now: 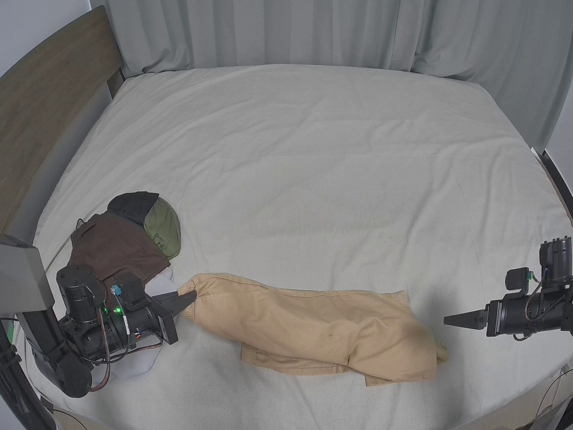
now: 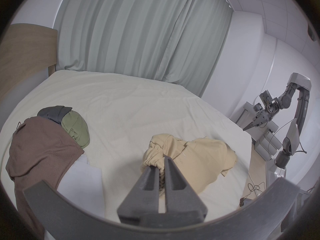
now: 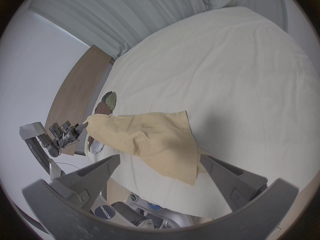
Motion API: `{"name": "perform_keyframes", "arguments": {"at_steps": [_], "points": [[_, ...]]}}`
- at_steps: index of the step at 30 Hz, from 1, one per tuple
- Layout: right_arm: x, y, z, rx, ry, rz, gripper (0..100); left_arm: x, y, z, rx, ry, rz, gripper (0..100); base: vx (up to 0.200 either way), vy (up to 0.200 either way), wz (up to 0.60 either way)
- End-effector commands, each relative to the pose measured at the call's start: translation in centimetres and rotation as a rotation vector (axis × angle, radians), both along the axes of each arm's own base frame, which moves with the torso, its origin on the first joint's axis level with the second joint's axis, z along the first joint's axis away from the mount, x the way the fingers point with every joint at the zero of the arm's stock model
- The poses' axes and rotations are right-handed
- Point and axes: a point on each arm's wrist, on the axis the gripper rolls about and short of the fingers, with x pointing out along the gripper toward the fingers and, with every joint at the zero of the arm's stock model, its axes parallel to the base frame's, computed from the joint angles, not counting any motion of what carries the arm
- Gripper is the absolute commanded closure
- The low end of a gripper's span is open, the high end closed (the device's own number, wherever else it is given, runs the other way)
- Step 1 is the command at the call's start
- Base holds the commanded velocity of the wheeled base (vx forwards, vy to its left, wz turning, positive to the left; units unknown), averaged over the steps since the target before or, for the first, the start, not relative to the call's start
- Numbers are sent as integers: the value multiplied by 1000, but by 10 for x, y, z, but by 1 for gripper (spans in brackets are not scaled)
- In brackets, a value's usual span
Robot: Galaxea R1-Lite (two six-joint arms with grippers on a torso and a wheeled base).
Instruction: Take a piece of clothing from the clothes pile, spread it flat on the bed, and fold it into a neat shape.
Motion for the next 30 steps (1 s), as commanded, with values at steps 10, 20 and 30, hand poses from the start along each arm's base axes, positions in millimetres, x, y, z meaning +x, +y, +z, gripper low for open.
{"name": "perform_keyframes", "arguments": {"at_steps": [10, 20, 30], "points": [[21, -4, -49, 40, 124, -39, 0, -1, 0, -1, 0, 2, -1, 100, 0, 0, 0], [30, -4, -66, 46, 171, -46, 0, -1, 0, -1, 1, 5, -1, 100, 0, 0, 0], [42, -3, -92, 53, 181, -57, 0, -3, 0, -2, 7, 12, -4, 100, 0, 0, 0]]}}
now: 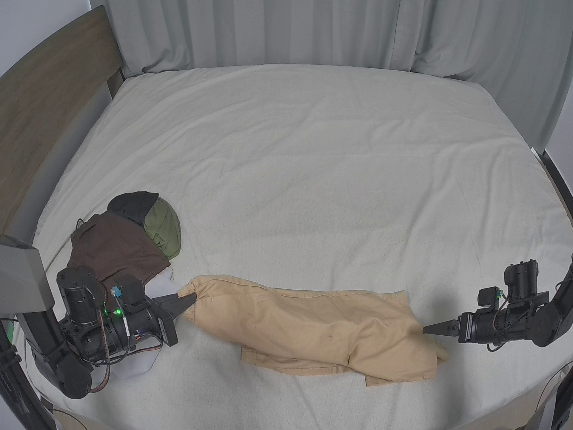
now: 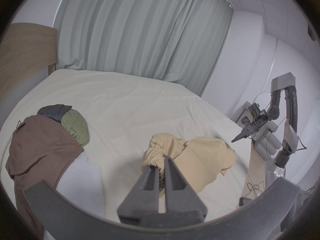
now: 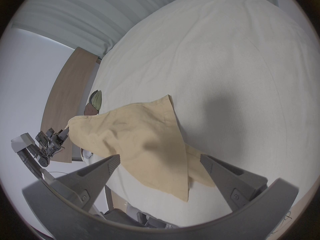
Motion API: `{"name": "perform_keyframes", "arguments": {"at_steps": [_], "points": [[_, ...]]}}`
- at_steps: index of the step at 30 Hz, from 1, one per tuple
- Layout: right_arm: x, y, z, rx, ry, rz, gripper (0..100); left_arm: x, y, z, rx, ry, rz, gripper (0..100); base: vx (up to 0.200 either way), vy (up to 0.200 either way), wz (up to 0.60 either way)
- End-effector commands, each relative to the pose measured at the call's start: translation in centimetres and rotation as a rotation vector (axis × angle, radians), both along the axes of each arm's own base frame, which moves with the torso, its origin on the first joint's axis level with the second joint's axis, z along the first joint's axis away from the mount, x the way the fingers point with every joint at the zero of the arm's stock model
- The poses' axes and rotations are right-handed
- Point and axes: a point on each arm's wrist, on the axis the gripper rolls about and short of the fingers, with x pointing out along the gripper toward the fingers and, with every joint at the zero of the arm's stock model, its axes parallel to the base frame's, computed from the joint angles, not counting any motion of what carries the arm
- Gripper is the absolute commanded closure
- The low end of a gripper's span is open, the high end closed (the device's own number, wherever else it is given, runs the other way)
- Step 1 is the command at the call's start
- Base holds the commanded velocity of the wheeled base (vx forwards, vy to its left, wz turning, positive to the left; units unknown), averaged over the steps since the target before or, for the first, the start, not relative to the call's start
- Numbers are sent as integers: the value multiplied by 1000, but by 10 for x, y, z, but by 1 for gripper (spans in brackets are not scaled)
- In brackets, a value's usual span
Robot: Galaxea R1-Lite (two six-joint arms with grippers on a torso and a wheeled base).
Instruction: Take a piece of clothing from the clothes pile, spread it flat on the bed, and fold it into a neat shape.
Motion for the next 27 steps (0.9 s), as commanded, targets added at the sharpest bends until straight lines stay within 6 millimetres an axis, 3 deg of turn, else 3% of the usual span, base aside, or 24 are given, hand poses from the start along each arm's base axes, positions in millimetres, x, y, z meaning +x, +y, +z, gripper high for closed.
{"name": "perform_keyframes", "arguments": {"at_steps": [1, 16, 25, 26, 27], "points": [[3, 1, -21, 2, 56, -2, 0, -1, 0, -1, 7, -2, -2, 100, 0, 0, 0], [15, 11, -39, 75, 63, -40, 0, -1, 1, 0, 9, -3, -1, 100, 0, 0, 0], [16, 14, -36, 159, 51, -40, 0, 0, 1, -1, 10, -2, 2, 100, 0, 0, 0], [16, 14, -36, 159, 47, -39, 100, -1, 1, -1, 10, 0, 2, 100, 0, 0, 0], [14, 14, -35, 161, 38, -39, 100, -1, 1, -1, 10, 0, 2, 100, 0, 0, 0]]}}
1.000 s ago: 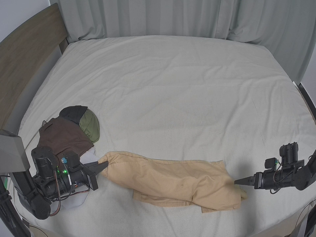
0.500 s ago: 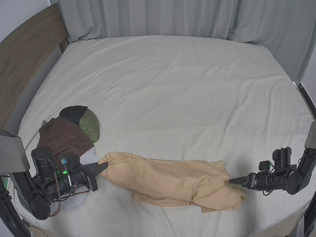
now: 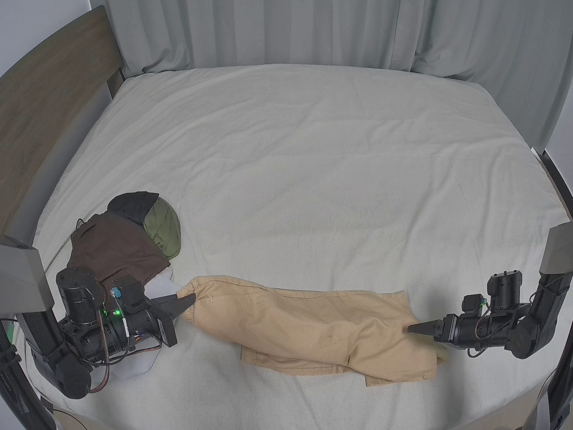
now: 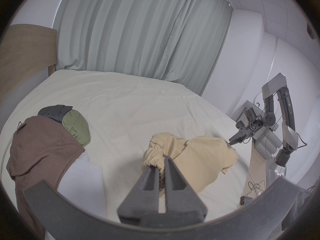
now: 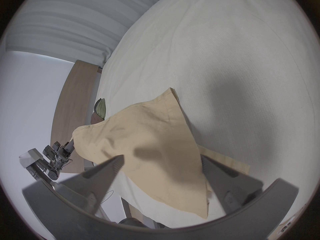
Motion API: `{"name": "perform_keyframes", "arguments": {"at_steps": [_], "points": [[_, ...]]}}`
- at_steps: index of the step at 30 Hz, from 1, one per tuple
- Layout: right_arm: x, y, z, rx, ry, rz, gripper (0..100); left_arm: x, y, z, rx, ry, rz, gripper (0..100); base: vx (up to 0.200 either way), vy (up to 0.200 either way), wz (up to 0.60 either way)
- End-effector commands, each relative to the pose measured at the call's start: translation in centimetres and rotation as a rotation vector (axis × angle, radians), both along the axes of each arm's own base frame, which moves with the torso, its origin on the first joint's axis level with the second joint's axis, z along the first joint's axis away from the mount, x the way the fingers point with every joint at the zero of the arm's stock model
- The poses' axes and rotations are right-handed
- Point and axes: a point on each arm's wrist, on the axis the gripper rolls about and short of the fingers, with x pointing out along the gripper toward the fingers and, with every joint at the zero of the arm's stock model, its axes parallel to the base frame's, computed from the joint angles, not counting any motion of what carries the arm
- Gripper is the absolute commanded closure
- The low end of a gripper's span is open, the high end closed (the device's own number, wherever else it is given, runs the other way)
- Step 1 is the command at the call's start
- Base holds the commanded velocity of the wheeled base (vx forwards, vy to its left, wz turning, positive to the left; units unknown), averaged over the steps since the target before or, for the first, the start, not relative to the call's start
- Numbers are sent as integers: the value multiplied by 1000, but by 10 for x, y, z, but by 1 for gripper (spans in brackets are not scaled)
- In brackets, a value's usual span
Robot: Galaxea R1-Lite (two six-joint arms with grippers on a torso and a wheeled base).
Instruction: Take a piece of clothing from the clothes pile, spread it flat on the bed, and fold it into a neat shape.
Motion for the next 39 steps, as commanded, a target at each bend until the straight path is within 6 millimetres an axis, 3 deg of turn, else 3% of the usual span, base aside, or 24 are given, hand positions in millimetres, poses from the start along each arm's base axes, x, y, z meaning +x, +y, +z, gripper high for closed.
{"name": "perform_keyframes", "arguments": {"at_steps": [1, 7, 15, 24, 39], "points": [[-5, 0, 0, 4, -6, 5, 100, 0, 0, 0, 1, 2, 0, 100, 0, 0, 0], [-11, 0, 5, 26, -76, 26, 100, 0, 1, -2, 1, 8, 4, 100, 0, 0, 0], [-39, 2, 10, 60, -150, 121, 100, 4, 6, -6, 5, 25, 28, 100, 0, 0, 0], [-51, 6, -17, -28, -36, 263, 100, 5, 7, -6, 2, 21, 32, 100, 0, 0, 0], [-59, 5, -32, -85, -4, 375, 100, 4, 6, -7, 3, 26, 29, 100, 0, 0, 0]]}}
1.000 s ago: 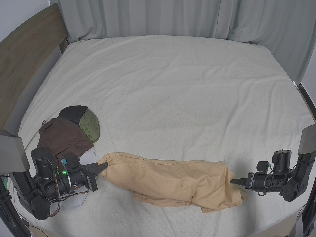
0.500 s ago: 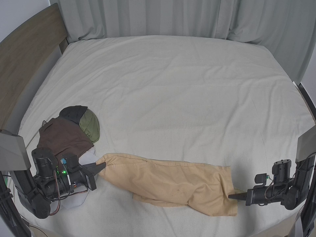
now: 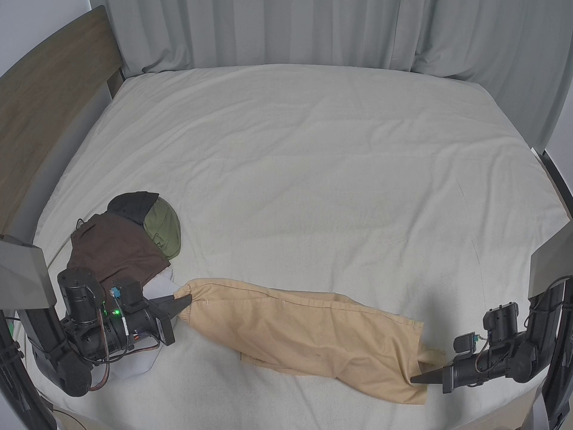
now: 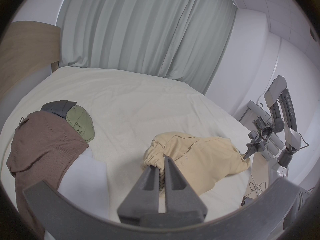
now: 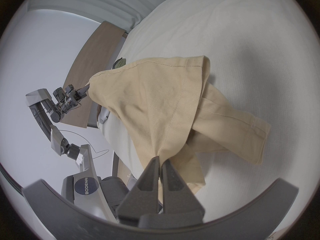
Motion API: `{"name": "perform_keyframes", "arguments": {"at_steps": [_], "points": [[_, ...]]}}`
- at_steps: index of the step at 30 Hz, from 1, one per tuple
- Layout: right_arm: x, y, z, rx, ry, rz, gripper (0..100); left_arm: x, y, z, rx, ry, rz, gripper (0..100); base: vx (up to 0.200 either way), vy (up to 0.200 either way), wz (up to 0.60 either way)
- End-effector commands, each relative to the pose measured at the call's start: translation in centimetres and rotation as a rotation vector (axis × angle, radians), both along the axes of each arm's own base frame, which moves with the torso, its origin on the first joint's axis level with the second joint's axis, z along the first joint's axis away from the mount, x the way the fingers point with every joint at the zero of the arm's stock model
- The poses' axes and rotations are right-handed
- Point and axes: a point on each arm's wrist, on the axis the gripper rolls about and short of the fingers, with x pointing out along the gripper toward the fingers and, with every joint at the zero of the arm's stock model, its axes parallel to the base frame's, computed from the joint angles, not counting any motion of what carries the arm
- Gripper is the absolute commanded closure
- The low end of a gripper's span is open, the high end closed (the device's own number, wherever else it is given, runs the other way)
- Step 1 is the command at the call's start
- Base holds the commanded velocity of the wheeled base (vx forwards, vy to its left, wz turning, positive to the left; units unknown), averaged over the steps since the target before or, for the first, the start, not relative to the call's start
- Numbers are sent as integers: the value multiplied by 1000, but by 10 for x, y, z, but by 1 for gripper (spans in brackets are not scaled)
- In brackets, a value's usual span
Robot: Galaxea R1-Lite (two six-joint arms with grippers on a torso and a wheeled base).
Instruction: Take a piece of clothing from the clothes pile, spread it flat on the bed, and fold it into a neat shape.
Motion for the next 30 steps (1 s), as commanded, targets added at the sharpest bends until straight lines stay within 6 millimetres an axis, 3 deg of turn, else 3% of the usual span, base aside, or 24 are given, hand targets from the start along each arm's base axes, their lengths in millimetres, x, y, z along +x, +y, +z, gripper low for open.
{"name": "perform_keyframes", "arguments": {"at_steps": [1, 7, 8, 19, 30], "points": [[-4, 0, -8, -5, 34, 3, 100, -1, 0, 0, 0, 2, -1, 100, 0, 0, 0], [0, 0, -7, 0, -1, -2, 100, -1, 0, 0, 1, 3, -1, 100, 0, 0, 0], [0, 0, -7, 2, -6, -2, 0, -1, 0, 0, 1, 3, -1, 100, 0, 0, 0], [23, -9, 16, 98, -178, -147, 0, -1, 0, 0, 1, 0, -1, 100, 0, 0, 0], [50, -8, 19, 114, -232, -218, 0, -1, 0, 1, 1, -2, -1, 100, 0, 0, 0]]}}
